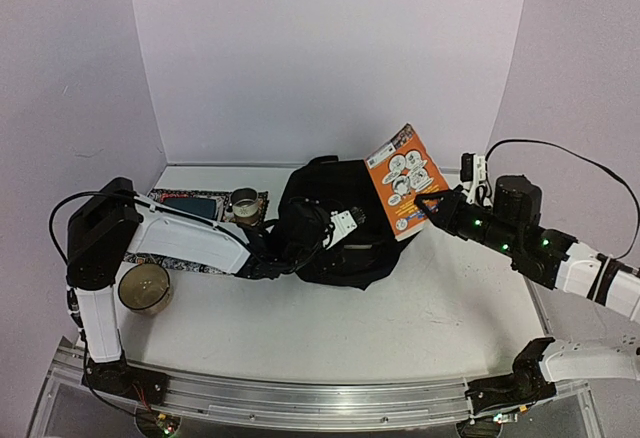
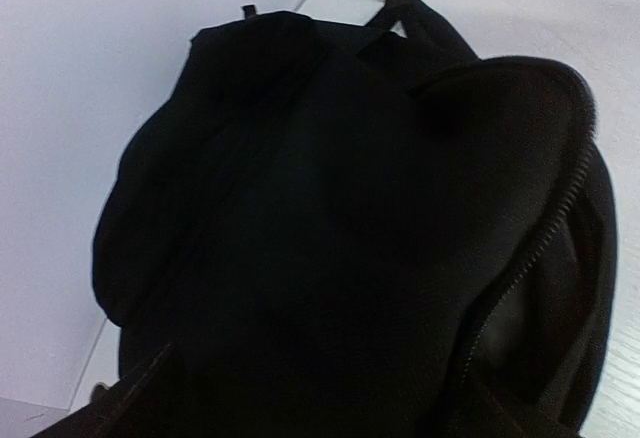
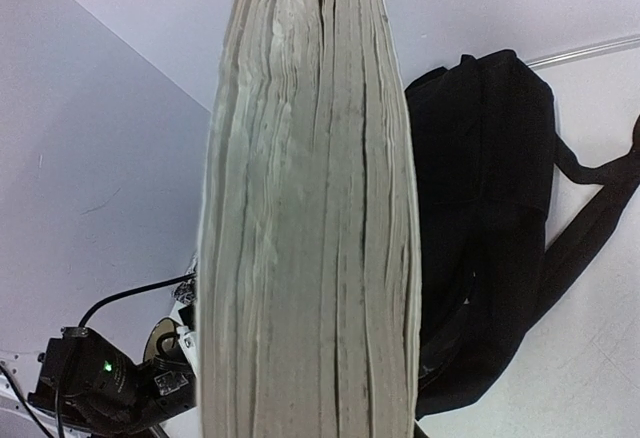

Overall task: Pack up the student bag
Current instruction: Open the largest pocket of the student bag.

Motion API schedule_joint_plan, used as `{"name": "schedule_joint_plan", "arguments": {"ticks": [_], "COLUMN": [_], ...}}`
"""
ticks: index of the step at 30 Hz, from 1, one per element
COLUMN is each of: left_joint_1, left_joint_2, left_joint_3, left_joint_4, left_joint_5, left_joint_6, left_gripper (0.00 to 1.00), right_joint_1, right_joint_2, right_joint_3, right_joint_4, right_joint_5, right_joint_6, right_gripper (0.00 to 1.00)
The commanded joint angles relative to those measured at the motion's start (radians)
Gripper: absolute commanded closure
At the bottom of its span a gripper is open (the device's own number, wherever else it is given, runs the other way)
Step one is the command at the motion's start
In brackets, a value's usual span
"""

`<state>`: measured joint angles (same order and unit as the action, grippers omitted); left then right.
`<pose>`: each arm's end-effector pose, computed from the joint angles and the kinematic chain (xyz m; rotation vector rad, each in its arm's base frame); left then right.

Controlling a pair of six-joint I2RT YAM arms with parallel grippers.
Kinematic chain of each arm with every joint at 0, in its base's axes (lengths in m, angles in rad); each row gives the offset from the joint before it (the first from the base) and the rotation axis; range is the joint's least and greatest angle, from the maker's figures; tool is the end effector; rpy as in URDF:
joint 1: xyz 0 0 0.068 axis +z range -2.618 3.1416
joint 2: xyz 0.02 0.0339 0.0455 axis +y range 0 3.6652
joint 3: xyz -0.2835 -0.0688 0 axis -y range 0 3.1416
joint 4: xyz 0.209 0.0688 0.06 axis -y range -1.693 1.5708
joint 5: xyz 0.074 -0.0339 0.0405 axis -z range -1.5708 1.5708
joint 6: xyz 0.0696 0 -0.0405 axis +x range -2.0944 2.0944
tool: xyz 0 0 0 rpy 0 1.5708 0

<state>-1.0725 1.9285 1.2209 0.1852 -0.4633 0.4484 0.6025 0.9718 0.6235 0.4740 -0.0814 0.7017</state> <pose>0.2353 -0.3674 0.2208 1.1904 1.6503 0.0948 0.1775 0.1290 0.3507 0.0053 1.5465 1.1134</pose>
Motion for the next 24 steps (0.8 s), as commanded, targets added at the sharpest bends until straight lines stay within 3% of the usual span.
{"name": "schedule_joint_plan", "arguments": {"ticks": [1,7,13,18,24], "left_joint_1": [0.003,0.015,0.054,0.106,0.169], "left_joint_2": [-0.01,-0.032,-0.025,-0.015,0.005], "left_joint_3": [0.078,0.088,0.138,0.257,0.407], "left_joint_4": [0.071,0.07,0.059,-0.066,-0.225], "left_joint_5": [-0.164,-0.172,-0.148,-0.055,0.056], "left_joint_6": [0.053,0.084,0.105,0.066,0.019], "left_gripper": [0.22,0.49,0.98,1.0,1.0], "right_joint_1": [0.0,0.0,0.004,0.057,0.27], "right_joint_2": [-0.048,-0.054,-0.047,-0.051,-0.005], "right_joint_3": [0.052,0.105,0.153,0.18,0.233], "right_joint_4": [0.086,-0.043,-0.196,-0.314,-0.409], "right_joint_5": [-0.004,-0.016,-0.051,0.02,0.315], "right_joint_6": [-0.06,-0.216,-0.448,-0.635,-0.852], "right_gripper": [1.0,1.0,1.0,1.0,1.0]}}
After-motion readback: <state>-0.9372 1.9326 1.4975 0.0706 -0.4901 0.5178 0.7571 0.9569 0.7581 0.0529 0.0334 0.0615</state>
